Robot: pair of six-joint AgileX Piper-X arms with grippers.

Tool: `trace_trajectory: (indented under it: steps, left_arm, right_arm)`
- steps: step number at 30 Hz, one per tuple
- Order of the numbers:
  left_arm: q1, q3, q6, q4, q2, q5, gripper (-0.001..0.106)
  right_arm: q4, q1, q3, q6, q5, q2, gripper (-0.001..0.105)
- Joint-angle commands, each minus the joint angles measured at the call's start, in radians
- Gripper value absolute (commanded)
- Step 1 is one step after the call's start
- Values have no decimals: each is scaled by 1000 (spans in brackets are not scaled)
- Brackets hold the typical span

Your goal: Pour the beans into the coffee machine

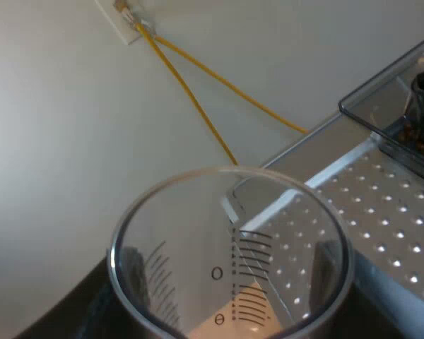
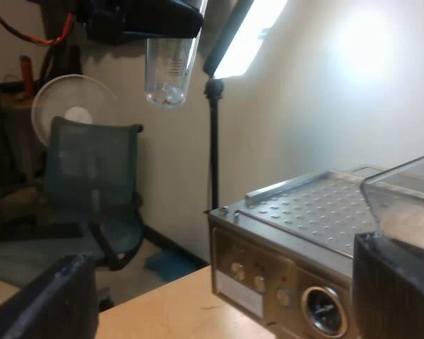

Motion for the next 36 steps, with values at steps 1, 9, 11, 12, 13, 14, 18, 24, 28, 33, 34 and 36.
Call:
trace_trajectory:
  steps: [1, 9, 11, 12, 13, 14, 18, 24, 28, 33, 34, 36]
  left_arm:
    - [0, 92, -34, -1, -74, 2, 28]
    - [129, 352, -144, -4, -276, 122, 28]
    - [183, 406, -157, -4, -309, 163, 28]
    - [213, 435, -168, -4, -330, 191, 28]
    - [252, 472, -173, -7, -349, 224, 28]
    - [272, 490, -178, -9, -360, 242, 28]
    - [397, 619, -185, -60, -428, 326, 28]
    - [477, 794, -240, -167, -457, 397, 28]
    - [477, 890, -240, -238, -455, 408, 28]
    - [477, 1013, -245, -362, -455, 408, 28]
    - [477, 1025, -248, -376, -455, 408, 28]
    - [477, 1053, -259, -415, -455, 408, 28]
  right_arm:
    - [25, 2, -11, 1, -17, -7, 78]
    - [86, 2, -11, 4, -17, -2, 78]
    - [89, 2, -11, 4, -30, 8, 78]
    - [91, 2, -11, 4, -46, 18, 78]
    - [92, 2, -11, 4, -57, 23, 78]
    - [94, 2, -11, 4, -61, 34, 78]
    - [94, 2, -11, 44, -61, 87, 78]
    - [94, 2, -11, 76, -61, 148, 78]
    - [94, 2, -11, 99, -61, 200, 78]
    - [94, 2, -11, 101, -61, 270, 78]
    - [94, 2, -11, 101, -61, 276, 78]
    - [94, 2, -11, 101, -61, 295, 78]
